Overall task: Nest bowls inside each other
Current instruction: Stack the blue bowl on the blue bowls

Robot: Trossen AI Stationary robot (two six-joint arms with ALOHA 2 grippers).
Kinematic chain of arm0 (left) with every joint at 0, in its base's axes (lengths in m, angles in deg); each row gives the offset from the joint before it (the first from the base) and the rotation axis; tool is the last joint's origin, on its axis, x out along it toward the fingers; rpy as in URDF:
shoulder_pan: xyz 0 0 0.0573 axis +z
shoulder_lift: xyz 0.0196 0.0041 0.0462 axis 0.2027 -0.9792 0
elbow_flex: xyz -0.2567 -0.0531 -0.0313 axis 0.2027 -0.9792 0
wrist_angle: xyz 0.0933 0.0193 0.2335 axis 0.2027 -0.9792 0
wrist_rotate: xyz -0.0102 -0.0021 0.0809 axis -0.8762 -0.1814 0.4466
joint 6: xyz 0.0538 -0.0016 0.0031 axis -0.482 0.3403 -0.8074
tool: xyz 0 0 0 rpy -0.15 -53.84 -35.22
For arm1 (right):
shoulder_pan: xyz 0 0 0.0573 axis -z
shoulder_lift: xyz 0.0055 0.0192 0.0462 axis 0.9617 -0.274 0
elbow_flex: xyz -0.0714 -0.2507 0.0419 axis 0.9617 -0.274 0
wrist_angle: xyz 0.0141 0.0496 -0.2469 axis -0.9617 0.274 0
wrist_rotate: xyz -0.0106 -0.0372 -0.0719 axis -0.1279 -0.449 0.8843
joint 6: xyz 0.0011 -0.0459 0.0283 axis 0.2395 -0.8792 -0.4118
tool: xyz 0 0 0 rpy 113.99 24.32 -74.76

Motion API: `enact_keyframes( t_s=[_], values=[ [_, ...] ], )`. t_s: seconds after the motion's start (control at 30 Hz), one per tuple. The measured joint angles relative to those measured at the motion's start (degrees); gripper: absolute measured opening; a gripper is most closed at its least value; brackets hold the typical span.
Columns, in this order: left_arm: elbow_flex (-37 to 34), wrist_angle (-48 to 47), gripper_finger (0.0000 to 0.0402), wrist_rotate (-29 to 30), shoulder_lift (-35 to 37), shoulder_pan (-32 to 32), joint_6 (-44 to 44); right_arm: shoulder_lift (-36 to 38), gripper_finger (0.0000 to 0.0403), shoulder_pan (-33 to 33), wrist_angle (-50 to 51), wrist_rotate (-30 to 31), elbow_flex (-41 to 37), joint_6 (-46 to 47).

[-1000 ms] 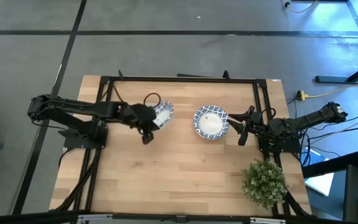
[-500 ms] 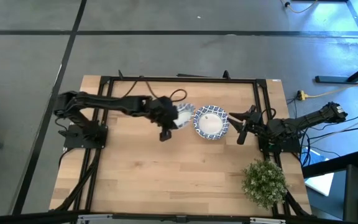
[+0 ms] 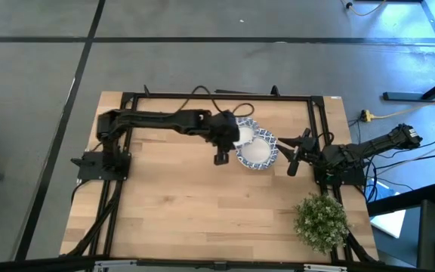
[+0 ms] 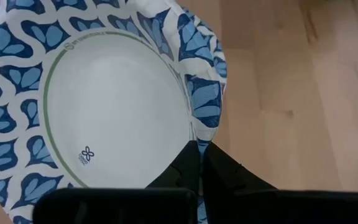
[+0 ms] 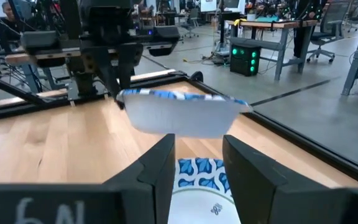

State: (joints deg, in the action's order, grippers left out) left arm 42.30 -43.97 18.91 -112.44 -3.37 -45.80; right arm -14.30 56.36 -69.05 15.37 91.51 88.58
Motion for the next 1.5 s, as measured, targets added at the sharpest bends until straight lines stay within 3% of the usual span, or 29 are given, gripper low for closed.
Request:
enact_keyframes(
  t_s=[0.5,1.5],
  values=[
    [15.9,-4.2,0.0,0.2,-13.8,-1.6,-6.3,0.0,0.0136,0.0,0.9,0.5,0.0,0.2],
    [16.2,-1.1,0.0,1.0,-18.3,-2.2,-6.2,0.0,0.0136,0.0,1.1,0.5,0.0,0.1]
  ],
)
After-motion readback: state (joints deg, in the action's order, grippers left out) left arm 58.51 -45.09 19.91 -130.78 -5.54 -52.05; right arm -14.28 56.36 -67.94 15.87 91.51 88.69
